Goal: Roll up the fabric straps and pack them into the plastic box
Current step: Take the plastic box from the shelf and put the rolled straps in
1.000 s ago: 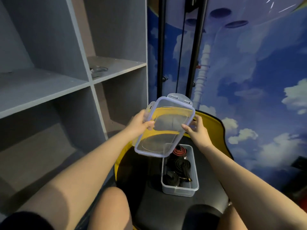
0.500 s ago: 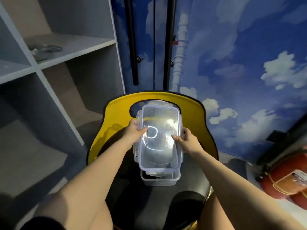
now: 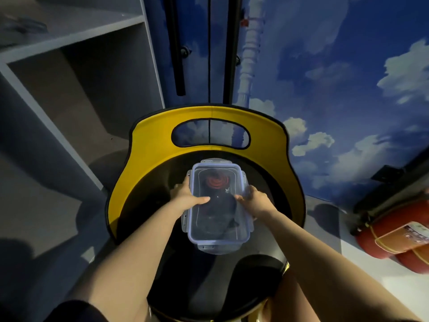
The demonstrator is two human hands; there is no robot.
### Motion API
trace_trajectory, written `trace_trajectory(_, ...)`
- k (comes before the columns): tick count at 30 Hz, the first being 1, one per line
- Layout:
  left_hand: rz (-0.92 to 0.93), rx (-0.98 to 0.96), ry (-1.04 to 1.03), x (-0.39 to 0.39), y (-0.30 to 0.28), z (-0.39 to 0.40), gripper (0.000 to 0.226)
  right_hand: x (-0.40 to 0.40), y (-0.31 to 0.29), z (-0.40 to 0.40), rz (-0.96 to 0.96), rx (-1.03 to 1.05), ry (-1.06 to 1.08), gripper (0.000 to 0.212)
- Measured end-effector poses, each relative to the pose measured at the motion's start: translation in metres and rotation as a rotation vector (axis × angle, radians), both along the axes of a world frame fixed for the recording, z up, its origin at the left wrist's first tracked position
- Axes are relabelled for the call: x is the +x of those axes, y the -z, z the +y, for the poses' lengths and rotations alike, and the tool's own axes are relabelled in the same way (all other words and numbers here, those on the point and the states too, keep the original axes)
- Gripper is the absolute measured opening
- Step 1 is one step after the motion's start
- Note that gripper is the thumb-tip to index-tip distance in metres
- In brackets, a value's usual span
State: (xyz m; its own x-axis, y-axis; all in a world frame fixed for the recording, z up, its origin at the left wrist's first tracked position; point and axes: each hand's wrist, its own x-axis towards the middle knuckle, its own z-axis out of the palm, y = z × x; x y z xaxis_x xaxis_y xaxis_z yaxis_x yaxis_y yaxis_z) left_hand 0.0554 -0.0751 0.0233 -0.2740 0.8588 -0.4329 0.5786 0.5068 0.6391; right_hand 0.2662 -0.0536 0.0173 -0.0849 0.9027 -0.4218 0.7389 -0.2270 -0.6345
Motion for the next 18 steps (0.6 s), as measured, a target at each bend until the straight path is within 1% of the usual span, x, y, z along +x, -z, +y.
trace_trajectory(2, 0.085, -0.032, 0.028, 0.0, 0.004, 0.0, 0.11, -0.003, 0.004, 0.001, 0.004, -0.002, 0.002, 0.055)
trace_trajectory(6, 0.138, -0.052, 0.037, -0.002, 0.018, 0.0, 0.106, -0.008, 0.012, 0.002, -0.015, -0.02, 0.013, 0.053)
trace_trajectory(9, 0.19, -0.068, 0.078, -0.002, 0.023, -0.002, 0.099, -0.011, 0.017, 0.003, -0.083, -0.004, 0.018, 0.053)
trace_trajectory(12, 0.259, -0.054, 0.129, 0.0, 0.023, -0.003, 0.096, -0.011, 0.018, 0.003, -0.109, -0.013, 0.036, 0.048)
trace_trajectory(18, 0.204, -0.062, 0.186, 0.011, 0.02, -0.002, 0.091, -0.008, 0.02, 0.005, -0.137, 0.006, 0.024, 0.046)
